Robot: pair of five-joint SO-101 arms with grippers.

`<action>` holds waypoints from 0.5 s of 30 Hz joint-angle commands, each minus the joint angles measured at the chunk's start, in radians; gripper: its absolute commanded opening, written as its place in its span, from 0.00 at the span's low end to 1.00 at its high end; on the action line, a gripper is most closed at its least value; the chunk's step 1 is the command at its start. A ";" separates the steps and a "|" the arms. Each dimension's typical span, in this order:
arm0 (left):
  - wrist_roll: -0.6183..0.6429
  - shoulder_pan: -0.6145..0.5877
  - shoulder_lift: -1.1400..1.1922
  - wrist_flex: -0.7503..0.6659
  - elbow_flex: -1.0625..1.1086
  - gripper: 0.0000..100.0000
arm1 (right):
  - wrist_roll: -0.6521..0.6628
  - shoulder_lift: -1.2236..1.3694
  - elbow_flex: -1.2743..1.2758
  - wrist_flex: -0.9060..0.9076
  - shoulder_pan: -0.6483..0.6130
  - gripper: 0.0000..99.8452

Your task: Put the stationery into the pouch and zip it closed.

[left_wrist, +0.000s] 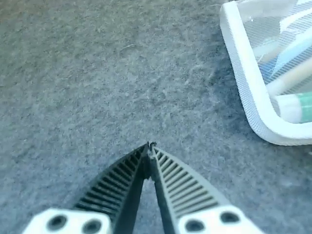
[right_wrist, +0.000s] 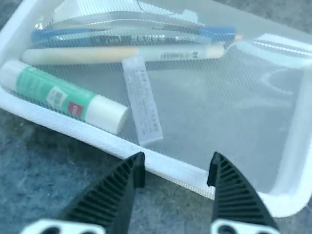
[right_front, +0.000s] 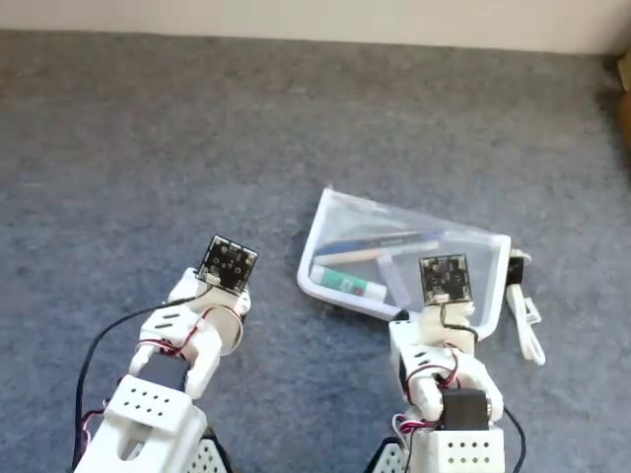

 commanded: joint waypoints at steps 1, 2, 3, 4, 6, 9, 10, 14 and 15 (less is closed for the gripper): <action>0.008 -0.010 0.004 0.003 0.024 0.01 | 0.015 -0.010 0.156 0.004 0.010 0.20; 0.006 -0.010 0.004 0.002 0.022 0.01 | 0.015 -0.010 0.156 0.004 0.010 0.20; 0.006 -0.010 -0.005 0.002 0.022 0.01 | 0.015 -0.010 0.156 0.004 0.010 0.20; 0.006 -0.013 -0.024 0.003 0.024 0.01 | 0.015 -0.010 0.156 0.004 0.010 0.20; 0.006 -0.036 -0.079 0.023 0.028 0.01 | 0.015 -0.010 0.156 0.004 0.010 0.20; 0.008 -0.065 -0.188 0.123 0.031 0.01 | 0.015 -0.010 0.156 0.004 0.010 0.20; 0.008 -0.067 -0.228 0.166 0.031 0.01 | 0.015 -0.010 0.156 0.004 0.010 0.20; 0.008 -0.067 -0.394 0.338 0.031 0.01 | 0.015 -0.010 0.156 0.004 0.010 0.20; 0.008 -0.067 -0.432 0.373 0.031 0.01 | 0.015 -0.010 0.156 0.004 0.010 0.20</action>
